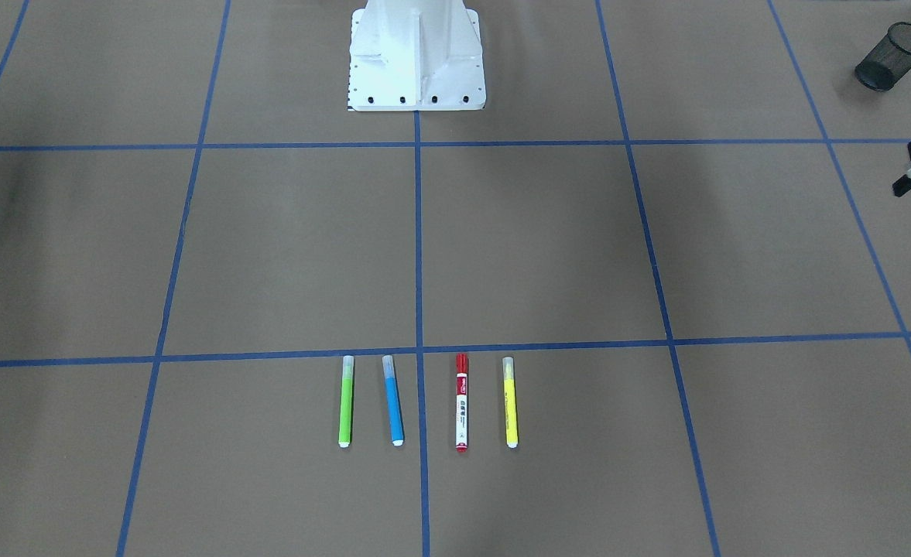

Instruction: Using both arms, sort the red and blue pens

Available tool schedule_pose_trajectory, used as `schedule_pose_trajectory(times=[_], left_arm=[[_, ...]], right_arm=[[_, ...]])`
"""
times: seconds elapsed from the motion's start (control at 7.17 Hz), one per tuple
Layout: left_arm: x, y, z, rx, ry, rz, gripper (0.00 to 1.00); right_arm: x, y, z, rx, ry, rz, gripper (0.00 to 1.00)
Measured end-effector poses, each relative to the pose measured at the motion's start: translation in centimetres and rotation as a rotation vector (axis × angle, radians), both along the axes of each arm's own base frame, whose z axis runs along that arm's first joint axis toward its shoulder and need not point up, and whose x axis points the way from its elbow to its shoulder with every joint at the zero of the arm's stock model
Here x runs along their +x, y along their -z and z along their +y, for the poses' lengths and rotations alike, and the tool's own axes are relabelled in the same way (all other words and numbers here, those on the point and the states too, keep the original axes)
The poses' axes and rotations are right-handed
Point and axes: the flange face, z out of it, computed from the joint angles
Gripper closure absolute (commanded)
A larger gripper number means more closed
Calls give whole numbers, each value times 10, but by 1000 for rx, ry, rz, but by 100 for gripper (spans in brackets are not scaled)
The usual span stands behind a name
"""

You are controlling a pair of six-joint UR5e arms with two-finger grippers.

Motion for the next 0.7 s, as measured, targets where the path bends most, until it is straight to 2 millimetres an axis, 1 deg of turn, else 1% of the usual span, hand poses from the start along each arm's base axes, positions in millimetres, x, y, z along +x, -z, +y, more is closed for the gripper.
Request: schedule_pose_trajectory(times=[0.28,0.56,0.7], left_arm=[[71,50,-14,-57,-3,60,0],[155,108,-37,-113,-41,106,0],[200,133,-48,-137,-75,118,0]], right_arm=[[-44,25,-15,6,37,-10,0],[-96,56,-28,-32,15,-9,0],[-117,66,-32,-48,-2,-3,0]])
